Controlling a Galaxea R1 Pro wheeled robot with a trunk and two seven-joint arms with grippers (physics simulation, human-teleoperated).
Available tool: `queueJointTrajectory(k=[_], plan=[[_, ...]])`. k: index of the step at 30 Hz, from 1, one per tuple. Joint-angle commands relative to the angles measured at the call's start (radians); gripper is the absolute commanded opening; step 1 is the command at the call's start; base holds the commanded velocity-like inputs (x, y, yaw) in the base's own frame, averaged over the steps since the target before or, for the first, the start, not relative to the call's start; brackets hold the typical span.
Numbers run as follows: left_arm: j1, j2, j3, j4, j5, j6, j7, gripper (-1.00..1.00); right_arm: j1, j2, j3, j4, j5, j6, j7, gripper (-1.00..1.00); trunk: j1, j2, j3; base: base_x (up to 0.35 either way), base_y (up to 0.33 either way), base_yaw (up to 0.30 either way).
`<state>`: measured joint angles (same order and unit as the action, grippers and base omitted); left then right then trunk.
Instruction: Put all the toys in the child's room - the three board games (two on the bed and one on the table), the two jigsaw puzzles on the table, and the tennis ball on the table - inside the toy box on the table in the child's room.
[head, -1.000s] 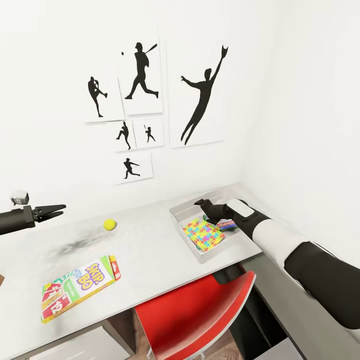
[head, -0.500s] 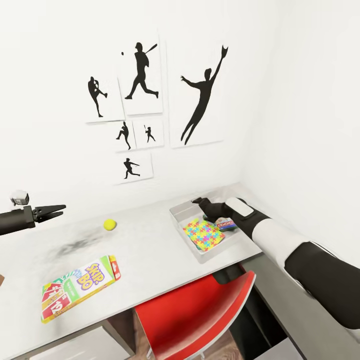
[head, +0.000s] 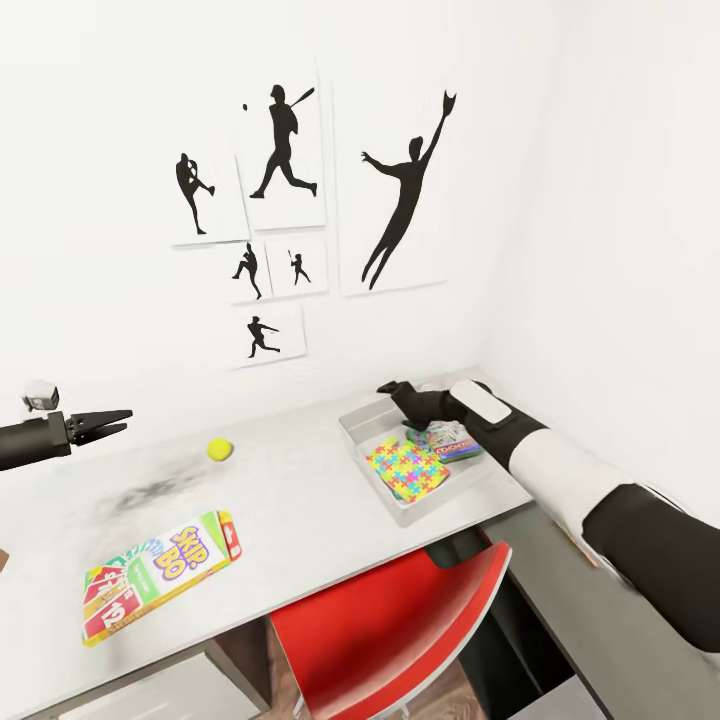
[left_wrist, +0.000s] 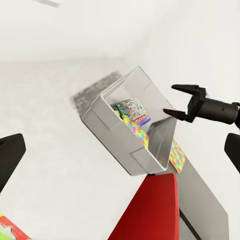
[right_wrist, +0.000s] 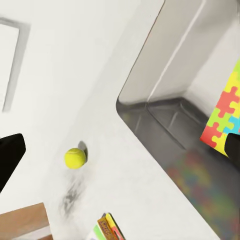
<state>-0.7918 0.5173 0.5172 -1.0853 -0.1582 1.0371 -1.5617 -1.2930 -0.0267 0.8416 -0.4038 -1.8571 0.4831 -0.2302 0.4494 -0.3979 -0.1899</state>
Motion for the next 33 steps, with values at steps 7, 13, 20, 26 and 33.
queueJointTrajectory(k=[7,13,20,26,33], plan=[[-0.001,0.000,0.001,-0.001,-0.012,0.010,-0.009,1.00,-0.040,0.003,0.005,-0.030,-0.008,0.086,-0.150,1.00,0.001,-0.002,-0.002,0.000,0.000,0.000],[-0.001,0.000,0.001,-0.002,-0.014,0.010,-0.009,1.00,-0.049,0.007,0.005,-0.094,-0.008,0.123,-0.231,1.00,0.001,-0.002,-0.002,0.000,0.000,0.000],[-0.001,0.000,0.000,-0.003,-0.016,0.010,-0.009,1.00,-0.049,0.009,0.008,-0.166,-0.006,0.127,-0.253,1.00,0.001,-0.002,-0.002,0.000,0.000,0.000],[-0.001,0.000,-0.001,-0.004,-0.016,0.010,-0.009,1.00,-0.049,0.011,0.009,-0.191,-0.005,0.125,-0.263,1.00,0.001,-0.002,-0.002,-0.001,0.000,0.078],[-0.001,0.000,-0.003,-0.004,-0.017,0.010,-0.009,1.00,-0.049,0.012,0.010,-0.199,-0.005,0.124,-0.280,1.00,0.001,-0.002,-0.002,-0.055,0.000,0.255]])
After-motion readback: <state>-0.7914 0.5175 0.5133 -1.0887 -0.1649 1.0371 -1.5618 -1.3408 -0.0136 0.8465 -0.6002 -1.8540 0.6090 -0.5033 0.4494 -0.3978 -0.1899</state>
